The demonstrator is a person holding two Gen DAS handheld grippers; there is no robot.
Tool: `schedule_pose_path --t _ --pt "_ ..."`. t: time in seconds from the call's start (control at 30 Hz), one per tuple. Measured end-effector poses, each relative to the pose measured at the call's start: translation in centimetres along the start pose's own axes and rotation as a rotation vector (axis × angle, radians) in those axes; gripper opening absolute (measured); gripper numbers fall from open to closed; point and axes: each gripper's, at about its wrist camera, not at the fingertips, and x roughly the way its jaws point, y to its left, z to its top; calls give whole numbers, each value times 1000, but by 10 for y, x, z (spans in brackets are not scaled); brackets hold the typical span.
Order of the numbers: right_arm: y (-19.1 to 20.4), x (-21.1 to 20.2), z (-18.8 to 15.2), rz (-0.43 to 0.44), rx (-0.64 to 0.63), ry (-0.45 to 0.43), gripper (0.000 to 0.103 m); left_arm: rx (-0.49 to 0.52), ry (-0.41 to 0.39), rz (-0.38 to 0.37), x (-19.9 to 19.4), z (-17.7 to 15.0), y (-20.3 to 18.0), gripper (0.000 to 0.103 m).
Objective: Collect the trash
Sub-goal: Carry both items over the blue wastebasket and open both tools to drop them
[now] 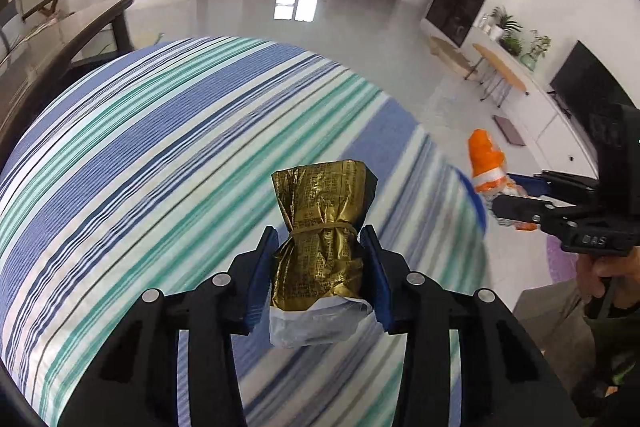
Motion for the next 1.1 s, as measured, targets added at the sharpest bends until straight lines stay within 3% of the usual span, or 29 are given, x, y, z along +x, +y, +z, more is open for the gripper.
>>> schedule_pose_path --t 0.13,0.27,0.4,0.6,0.73,0.77,0.8,0.83,1.0,1.1 --pt "-89 -26 -28 -137 171 -33 47 92 -3 -139 18 19 -93 42" --pt "-157 -26 -47 -207 293 -46 47 147 68 -214 74 32 -180 43" --pt "-210 -12 -61 -201 411 -66 47 142 144 -193 149 34 -232 43" --pt "-276 23 -79 -195 553 -53 47 105 242 -132 256 22 -252 43" --pt "-307 52 -91 -161 628 -38 51 89 269 -123 298 13 -251 46" --pt "-312 57 -93 -139 640 -34 69 93 272 -128 304 13 -251 47" --pt "-316 61 -97 -134 654 -38 75 101 273 -124 310 13 -251 52" --pt "-317 61 -99 -142 660 -47 75 109 276 -117 312 12 -249 61" --pt "-318 33 -96 -198 662 -110 82 107 190 -62 293 18 -247 86" --pt "-305 1 -93 -252 607 -150 86 115 126 -56 264 25 -254 89"
